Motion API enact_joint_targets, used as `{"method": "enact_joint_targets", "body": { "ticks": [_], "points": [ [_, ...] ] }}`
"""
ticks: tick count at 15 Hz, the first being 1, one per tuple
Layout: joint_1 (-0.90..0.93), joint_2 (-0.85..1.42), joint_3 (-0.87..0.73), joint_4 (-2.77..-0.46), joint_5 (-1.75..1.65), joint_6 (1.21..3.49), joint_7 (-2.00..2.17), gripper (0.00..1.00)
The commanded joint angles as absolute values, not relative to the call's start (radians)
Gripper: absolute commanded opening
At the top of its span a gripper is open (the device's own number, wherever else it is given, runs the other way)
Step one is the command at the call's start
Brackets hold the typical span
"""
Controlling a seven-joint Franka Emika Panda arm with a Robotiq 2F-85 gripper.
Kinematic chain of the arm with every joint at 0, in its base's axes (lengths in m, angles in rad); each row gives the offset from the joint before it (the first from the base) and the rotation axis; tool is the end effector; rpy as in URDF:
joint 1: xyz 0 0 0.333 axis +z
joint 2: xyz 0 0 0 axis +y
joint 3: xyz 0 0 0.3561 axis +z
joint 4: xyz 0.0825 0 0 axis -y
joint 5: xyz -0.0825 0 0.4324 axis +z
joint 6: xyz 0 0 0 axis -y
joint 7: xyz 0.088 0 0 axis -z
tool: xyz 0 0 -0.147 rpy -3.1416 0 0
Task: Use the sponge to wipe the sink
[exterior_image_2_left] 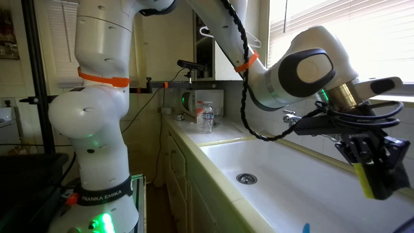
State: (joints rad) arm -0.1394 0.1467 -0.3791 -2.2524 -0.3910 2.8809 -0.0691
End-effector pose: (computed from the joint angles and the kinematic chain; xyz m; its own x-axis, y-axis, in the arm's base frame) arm 0.5573 -0.2951 0.3240 0.9251 -0.0036 0.3797 -0.1420 -0.9307 0.3372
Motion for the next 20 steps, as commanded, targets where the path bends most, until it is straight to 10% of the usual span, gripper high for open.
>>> {"method": "enact_joint_targets", "body": {
  "ticks": [1, 20],
  "points": [
    [-0.2, -0.009, -0.252, -2.434, -0.178, 2.874, -0.333, 0.03],
    [-0.287, 0.001, -0.308, -2.451, -0.021, 2.441, -0.843, 0.03]
  ]
}}
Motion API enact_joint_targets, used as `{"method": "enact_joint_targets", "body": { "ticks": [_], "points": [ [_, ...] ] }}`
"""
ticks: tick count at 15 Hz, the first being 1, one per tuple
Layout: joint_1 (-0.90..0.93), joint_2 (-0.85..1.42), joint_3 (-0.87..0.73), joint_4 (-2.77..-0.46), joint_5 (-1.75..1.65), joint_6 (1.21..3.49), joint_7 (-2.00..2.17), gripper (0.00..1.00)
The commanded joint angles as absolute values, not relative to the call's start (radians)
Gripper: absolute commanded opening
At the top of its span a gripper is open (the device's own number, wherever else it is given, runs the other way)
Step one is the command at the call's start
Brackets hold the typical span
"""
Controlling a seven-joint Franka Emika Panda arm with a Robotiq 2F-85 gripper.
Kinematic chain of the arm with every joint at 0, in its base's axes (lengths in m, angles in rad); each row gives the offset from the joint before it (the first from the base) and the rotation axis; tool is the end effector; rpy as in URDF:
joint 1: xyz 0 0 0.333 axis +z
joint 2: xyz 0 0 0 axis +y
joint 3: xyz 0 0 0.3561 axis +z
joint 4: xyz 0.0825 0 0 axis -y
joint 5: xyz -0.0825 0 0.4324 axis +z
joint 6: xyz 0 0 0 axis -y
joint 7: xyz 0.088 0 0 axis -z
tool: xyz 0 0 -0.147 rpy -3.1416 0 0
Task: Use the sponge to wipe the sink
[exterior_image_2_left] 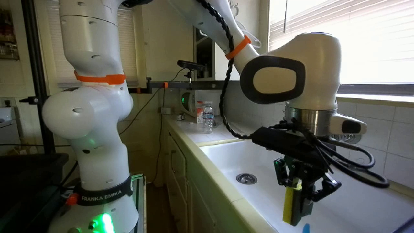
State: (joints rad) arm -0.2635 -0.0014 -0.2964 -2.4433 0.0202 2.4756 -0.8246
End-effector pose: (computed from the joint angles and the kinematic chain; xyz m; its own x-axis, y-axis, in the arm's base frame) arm 0.4379 -0.2739 0.2676 0.9686 0.2466 0.0326 0.2462 -0.9691 0.0155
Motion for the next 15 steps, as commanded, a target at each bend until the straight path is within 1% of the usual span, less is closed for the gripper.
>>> {"method": "enact_joint_targets", "body": {
  "ticks": [1, 8, 15],
  "points": [
    [-0.292, 0.004, -0.311, -2.453, -0.031, 2.446, -0.84, 0.03],
    [-0.298, 0.019, -0.309, -2.444, -0.146, 2.431, -0.583, 0.03],
    [-0.276, 0.034, -0.268, -2.45, -0.115, 2.394, -0.457, 0.03]
  ]
}}
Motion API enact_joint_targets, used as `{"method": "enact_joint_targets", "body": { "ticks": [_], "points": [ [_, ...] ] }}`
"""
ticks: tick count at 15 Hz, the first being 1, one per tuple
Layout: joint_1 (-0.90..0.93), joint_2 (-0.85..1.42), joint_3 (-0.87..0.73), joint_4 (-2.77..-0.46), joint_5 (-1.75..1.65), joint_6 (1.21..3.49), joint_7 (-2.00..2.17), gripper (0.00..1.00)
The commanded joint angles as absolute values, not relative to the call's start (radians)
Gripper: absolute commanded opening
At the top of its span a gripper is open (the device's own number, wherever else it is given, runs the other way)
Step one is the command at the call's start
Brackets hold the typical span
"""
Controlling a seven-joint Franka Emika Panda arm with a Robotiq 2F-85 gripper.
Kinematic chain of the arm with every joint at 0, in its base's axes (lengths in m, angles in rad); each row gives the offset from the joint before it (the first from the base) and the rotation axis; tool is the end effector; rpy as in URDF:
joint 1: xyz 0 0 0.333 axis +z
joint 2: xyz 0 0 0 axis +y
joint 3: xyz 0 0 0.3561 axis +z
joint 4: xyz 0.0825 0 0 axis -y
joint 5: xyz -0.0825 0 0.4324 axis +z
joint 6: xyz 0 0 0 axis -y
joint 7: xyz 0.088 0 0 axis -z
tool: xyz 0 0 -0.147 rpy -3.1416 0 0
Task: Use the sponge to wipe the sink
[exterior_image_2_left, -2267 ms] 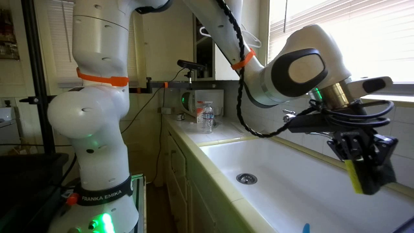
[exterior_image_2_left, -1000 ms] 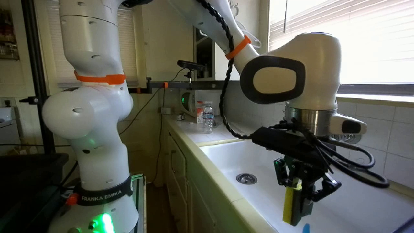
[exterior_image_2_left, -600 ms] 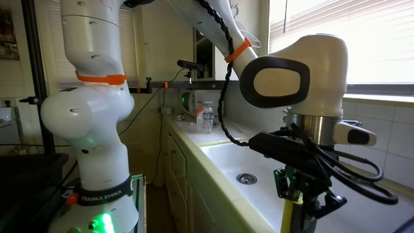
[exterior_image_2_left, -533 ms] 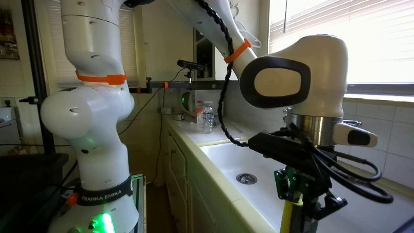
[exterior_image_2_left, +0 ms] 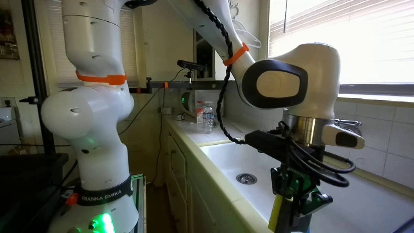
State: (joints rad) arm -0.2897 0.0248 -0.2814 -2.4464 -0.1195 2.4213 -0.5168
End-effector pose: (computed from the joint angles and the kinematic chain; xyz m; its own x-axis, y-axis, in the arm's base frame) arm 0.4229 -0.2767 0.2488 0.9957 0.0354 -0.0860 0.0393 -0.9982 0.0443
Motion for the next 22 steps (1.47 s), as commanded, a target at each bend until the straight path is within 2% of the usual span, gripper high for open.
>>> {"method": "enact_joint_targets", "body": {
  "ticks": [1, 22],
  "points": [
    [-0.272, 0.04, -0.263, -2.45, -0.114, 2.394, -0.442, 0.03],
    [-0.177, 0.076, -0.144, -2.415, -0.08, 2.257, -0.383, 0.03]
  ]
}}
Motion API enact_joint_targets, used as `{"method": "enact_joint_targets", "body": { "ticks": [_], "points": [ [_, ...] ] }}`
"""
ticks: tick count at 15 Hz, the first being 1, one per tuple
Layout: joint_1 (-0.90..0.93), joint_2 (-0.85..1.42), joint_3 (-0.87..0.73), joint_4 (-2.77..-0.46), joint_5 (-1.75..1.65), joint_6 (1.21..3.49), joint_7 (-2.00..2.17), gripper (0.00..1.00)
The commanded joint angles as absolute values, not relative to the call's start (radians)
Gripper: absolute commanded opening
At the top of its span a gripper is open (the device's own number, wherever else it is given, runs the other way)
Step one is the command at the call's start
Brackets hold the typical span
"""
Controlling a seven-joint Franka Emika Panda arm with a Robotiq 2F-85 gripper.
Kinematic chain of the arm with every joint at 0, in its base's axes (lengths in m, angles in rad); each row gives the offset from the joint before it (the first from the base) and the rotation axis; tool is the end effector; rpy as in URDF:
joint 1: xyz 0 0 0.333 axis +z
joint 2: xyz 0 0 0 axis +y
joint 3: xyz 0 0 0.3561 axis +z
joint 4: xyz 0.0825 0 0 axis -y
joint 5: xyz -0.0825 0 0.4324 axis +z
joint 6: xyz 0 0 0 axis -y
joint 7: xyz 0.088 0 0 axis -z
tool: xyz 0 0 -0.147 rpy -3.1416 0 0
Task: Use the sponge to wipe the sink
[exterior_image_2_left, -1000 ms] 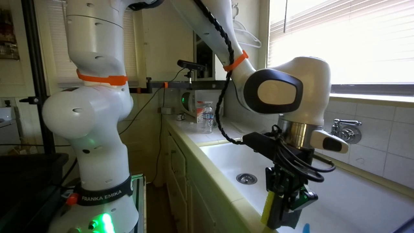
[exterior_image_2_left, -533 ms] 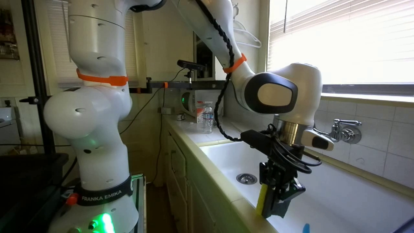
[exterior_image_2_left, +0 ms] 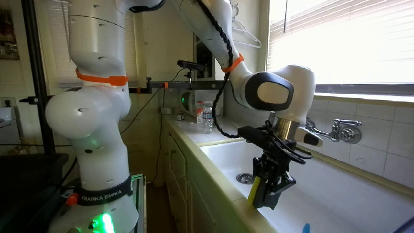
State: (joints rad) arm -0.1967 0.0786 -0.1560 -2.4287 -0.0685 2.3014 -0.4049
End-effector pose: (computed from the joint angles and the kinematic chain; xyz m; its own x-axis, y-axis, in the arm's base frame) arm 0.4575 -0.1733 0.2208 0.9724 0.1033 -0.2092 0.0988 -0.9946 -0.0322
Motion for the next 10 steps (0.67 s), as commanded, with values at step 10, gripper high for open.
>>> {"method": "enact_joint_targets", "body": {
  "ticks": [10],
  "points": [
    [-0.181, 0.078, -0.148, -2.421, -0.068, 2.289, -0.405, 0.03]
  ]
}}
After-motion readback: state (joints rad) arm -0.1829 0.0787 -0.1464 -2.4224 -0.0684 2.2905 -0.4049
